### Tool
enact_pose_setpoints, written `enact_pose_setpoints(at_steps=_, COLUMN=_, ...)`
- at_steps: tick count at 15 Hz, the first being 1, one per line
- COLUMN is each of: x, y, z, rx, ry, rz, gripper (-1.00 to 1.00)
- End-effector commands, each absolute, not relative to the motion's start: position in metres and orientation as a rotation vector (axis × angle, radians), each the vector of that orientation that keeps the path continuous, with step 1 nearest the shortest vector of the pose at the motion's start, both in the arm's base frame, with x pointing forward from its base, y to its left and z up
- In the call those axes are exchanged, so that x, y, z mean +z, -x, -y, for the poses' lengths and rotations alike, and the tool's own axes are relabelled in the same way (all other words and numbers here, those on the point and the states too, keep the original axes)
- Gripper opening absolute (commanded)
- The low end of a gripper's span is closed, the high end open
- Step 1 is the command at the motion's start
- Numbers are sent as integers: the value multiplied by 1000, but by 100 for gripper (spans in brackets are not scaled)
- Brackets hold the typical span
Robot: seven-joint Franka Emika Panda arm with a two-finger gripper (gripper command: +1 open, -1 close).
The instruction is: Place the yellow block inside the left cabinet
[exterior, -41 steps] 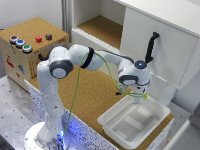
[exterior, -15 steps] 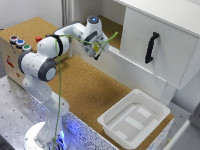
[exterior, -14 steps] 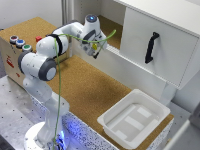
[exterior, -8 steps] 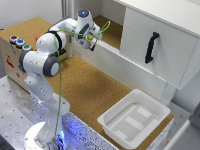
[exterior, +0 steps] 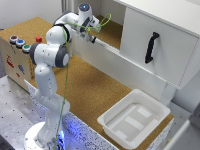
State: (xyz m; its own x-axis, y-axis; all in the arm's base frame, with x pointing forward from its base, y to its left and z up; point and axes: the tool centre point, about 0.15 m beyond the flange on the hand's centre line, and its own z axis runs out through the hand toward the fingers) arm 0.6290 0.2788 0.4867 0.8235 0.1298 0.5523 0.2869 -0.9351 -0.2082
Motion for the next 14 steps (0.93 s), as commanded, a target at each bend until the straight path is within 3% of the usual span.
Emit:
enact_pose_setpoints(at_steps=1, x=486, y=-670, z=-311, rx=-756, ry=2875, rz=275, gripper=-100)
enact_pose_setpoints(at_steps=14, x=475, y=-668, z=-303, rx=-831, ry=3014, rz=199, gripper=-100)
